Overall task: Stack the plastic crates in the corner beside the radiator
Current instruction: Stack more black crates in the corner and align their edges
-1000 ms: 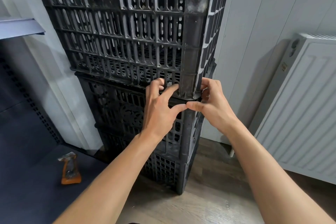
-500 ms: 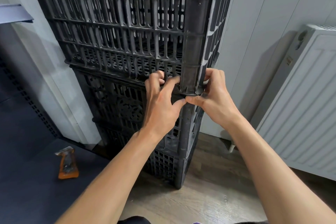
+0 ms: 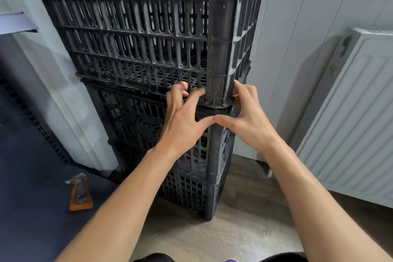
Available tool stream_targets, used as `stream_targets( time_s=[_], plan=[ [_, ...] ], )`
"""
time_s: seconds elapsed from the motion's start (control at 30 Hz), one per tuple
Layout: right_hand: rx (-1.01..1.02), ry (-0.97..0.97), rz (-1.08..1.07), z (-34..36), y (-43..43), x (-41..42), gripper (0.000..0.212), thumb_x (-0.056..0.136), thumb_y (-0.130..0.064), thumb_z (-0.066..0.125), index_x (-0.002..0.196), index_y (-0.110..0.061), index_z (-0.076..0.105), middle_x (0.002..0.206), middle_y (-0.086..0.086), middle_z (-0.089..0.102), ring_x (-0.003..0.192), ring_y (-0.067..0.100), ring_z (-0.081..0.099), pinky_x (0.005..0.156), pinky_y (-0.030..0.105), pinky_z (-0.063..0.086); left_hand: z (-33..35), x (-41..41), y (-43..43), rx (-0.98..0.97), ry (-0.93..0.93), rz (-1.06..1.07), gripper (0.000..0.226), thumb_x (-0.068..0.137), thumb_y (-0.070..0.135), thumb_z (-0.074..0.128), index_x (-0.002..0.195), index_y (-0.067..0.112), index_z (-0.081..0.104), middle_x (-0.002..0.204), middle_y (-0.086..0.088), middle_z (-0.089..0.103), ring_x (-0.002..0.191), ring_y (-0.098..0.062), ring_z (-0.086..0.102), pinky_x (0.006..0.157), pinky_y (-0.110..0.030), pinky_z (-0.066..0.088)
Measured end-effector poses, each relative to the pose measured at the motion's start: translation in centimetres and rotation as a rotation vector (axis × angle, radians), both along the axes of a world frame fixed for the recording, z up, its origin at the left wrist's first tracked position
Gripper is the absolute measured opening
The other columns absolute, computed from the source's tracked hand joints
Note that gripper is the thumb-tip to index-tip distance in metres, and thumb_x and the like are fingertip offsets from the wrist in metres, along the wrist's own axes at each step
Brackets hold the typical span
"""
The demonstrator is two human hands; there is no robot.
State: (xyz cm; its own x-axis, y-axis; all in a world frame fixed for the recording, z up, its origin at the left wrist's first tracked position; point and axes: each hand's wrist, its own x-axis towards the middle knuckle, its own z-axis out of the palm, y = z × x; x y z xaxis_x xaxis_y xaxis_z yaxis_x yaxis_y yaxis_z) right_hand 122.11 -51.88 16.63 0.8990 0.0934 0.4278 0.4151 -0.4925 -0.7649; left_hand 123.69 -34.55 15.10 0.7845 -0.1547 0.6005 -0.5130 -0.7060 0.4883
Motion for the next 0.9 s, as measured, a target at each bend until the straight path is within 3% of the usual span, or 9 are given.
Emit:
stream_targets(
  time_s=[0.2, 0.43, 0.57, 0.73, 0.9],
  plan=[
    [0.01, 0.004, 0.0, 0.2, -0.2, 0.0, 0.076, 0.081, -0.02, 0.081, 0.144, -0.029, 0.04, 0.125, -0.007, 0.039, 0.11, 0.001, 0.05, 0.093, 0.013, 0.044, 0.2, 0.1, -0.2, -0.024, 0.02, -0.003, 0.063, 0.08, 0.044, 0.078, 0.134, 0.024, 0.052, 0.131, 0.0, 0.024, 0.124, -0.011, 0.021, 0.102, -0.019, 0.025],
    [0.039, -0.022, -0.056, 0.2, -0.2, 0.4, 0.065, 0.079, -0.013, 0.082, 0.133, -0.024, 0.048, 0.117, -0.005, 0.044, 0.099, 0.005, 0.053, 0.087, 0.015, 0.046, -0.2, -0.2, -0.7, -0.113, -0.015, 0.015, 0.059, 0.077, 0.034, 0.082, 0.13, 0.021, 0.059, 0.129, 0.0, 0.028, 0.12, -0.01, 0.025, 0.098, -0.006, 0.021],
    [-0.018, -0.073, -0.084, 0.1, -0.4, 0.4, 0.055, 0.081, -0.012, 0.081, 0.125, -0.022, 0.048, 0.11, -0.009, 0.043, 0.092, -0.003, 0.048, 0.082, 0.009, 0.042, -0.7, -0.5, -1.1, -0.148, -0.092, 0.057, 0.051, 0.075, 0.033, 0.084, 0.121, 0.021, 0.063, 0.124, 0.001, 0.032, 0.113, -0.008, 0.028, 0.095, -0.009, 0.027],
    [-0.032, -0.019, -0.02, 0.2, -0.5, -0.5, 0.066, 0.082, -0.037, 0.078, 0.136, -0.026, 0.042, 0.121, -0.009, 0.04, 0.109, 0.004, 0.051, 0.092, 0.022, 0.047, -0.7, -0.4, -0.9, -0.088, -0.069, 0.052, 0.053, 0.078, 0.033, 0.082, 0.124, 0.021, 0.06, 0.129, -0.001, 0.03, 0.115, -0.008, 0.025, 0.1, -0.023, 0.034],
    [0.036, -0.065, -0.142, -0.1, 0.9, 0.0, 0.053, 0.092, -0.032, 0.068, 0.138, -0.022, 0.043, 0.123, -0.005, 0.042, 0.112, 0.009, 0.051, 0.098, 0.032, 0.05, -0.2, -0.2, -0.8, -0.077, -0.026, 0.023, 0.054, 0.079, 0.04, 0.08, 0.126, 0.022, 0.059, 0.129, -0.001, 0.028, 0.117, -0.007, 0.023, 0.099, -0.021, 0.029]
  ],
)
